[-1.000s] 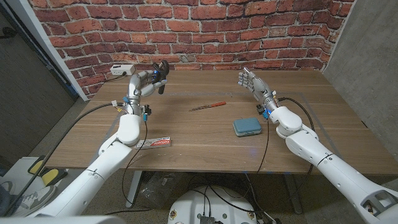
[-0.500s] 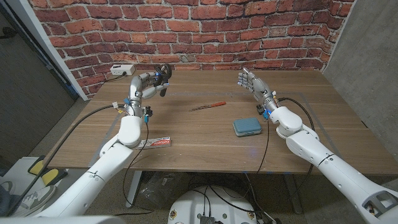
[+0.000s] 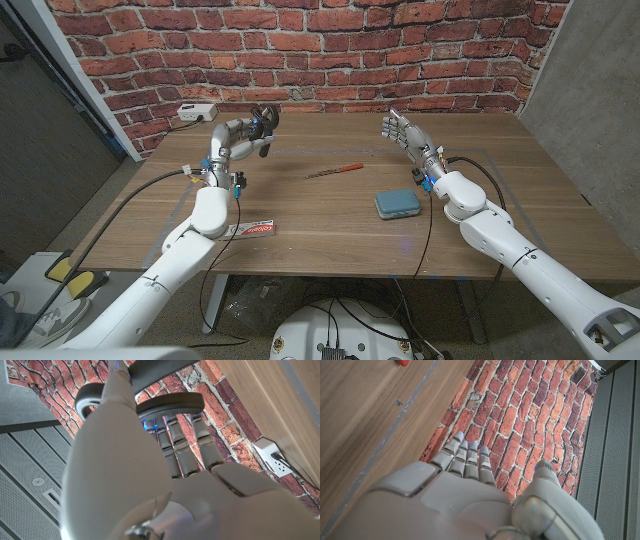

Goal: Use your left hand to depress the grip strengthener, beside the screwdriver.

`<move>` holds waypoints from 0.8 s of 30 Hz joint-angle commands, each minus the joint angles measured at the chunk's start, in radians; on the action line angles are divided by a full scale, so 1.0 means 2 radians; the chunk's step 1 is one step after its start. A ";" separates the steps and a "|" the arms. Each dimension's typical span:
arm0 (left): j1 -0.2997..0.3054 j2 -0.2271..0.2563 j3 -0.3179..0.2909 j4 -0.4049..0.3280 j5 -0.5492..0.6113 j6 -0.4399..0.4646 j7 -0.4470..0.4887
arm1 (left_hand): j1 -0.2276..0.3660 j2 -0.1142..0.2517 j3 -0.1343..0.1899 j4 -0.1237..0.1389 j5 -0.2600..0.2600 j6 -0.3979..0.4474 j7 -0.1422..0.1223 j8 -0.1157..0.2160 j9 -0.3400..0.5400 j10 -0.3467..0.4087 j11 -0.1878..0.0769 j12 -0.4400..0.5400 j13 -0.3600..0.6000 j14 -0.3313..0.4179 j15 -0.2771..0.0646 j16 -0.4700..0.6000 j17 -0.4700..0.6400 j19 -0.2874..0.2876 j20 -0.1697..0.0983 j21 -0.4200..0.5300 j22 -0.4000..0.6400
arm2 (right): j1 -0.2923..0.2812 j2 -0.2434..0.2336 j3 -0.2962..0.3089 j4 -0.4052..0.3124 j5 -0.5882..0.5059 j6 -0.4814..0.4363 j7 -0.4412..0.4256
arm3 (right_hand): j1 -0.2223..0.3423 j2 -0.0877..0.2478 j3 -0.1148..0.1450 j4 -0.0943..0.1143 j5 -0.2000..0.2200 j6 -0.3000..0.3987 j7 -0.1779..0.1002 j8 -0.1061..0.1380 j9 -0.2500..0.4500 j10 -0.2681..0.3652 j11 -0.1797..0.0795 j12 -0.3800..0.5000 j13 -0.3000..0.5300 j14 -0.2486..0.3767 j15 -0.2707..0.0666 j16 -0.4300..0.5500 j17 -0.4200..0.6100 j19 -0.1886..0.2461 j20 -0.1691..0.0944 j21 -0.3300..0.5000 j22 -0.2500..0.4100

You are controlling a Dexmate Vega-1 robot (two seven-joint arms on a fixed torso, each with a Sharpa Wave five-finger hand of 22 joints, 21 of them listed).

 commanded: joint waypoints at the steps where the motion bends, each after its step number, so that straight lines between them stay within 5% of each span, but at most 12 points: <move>1: -0.007 -0.001 0.006 0.005 -0.007 0.002 -0.008 | 0.064 0.083 0.116 -0.014 0.003 0.020 -0.009 0.010 0.012 0.069 -0.052 0.009 0.010 0.066 -0.088 0.006 0.004 0.107 -0.109 0.028 -0.002 | -0.006 -0.004 0.005 -0.009 0.000 -0.003 -0.006 | 0.004 0.000 -0.001 -0.001 0.001 0.001 0.001 0.001 0.002 0.002 0.001 0.000 0.002 0.003 0.001 -0.002 0.002 0.004 0.002 0.000 0.001; 13: -0.001 -0.003 0.006 -0.001 -0.014 0.012 -0.004 | 0.054 0.076 0.115 -0.017 0.009 0.052 -0.014 0.037 0.030 0.079 -0.055 0.017 0.035 0.077 -0.089 0.009 0.008 0.114 -0.111 0.046 -0.013 | -0.007 -0.006 0.005 -0.011 -0.001 -0.002 -0.003 | 0.005 0.000 -0.001 -0.002 0.001 0.001 0.001 0.001 0.002 0.002 0.001 0.000 0.002 0.003 0.000 -0.002 0.002 0.004 0.002 -0.001 0.001; 16: -0.001 -0.003 0.007 -0.004 -0.010 0.017 -0.002 | 0.052 0.071 0.115 -0.020 0.013 0.082 -0.022 0.058 0.041 0.083 -0.056 0.020 0.048 0.080 -0.090 0.009 0.011 0.114 -0.112 0.053 -0.018 | -0.006 -0.006 0.005 -0.010 -0.001 -0.001 -0.001 | 0.005 0.000 -0.001 -0.002 0.001 0.001 0.001 0.001 0.002 0.002 0.001 0.000 0.002 0.003 0.001 -0.002 0.002 0.004 0.002 0.000 0.001; 19: 0.000 -0.002 0.008 -0.006 -0.009 0.020 0.000 | 0.049 0.063 0.116 -0.022 0.022 0.111 -0.016 0.086 0.057 0.090 -0.067 0.023 0.063 0.086 -0.090 0.011 0.014 0.116 -0.114 0.064 -0.023 | -0.006 -0.006 0.005 -0.010 0.001 0.000 0.000 | 0.005 0.000 -0.001 -0.002 0.001 0.000 0.001 0.001 0.002 0.002 0.000 -0.001 0.002 0.002 0.000 -0.002 0.002 0.004 0.002 -0.001 0.001; 24: 0.001 -0.001 0.008 -0.008 -0.008 0.022 0.001 | 0.046 0.055 0.118 -0.023 0.031 0.125 -0.018 0.093 0.055 0.099 -0.066 0.027 0.073 0.096 -0.091 0.013 0.015 0.120 -0.116 0.072 -0.027 | -0.006 -0.005 0.005 -0.008 0.001 0.001 0.001 | 0.005 0.000 -0.001 -0.002 0.001 0.000 0.001 0.001 0.002 0.002 0.000 -0.001 0.002 0.003 0.000 -0.002 0.002 0.004 0.002 -0.001 0.001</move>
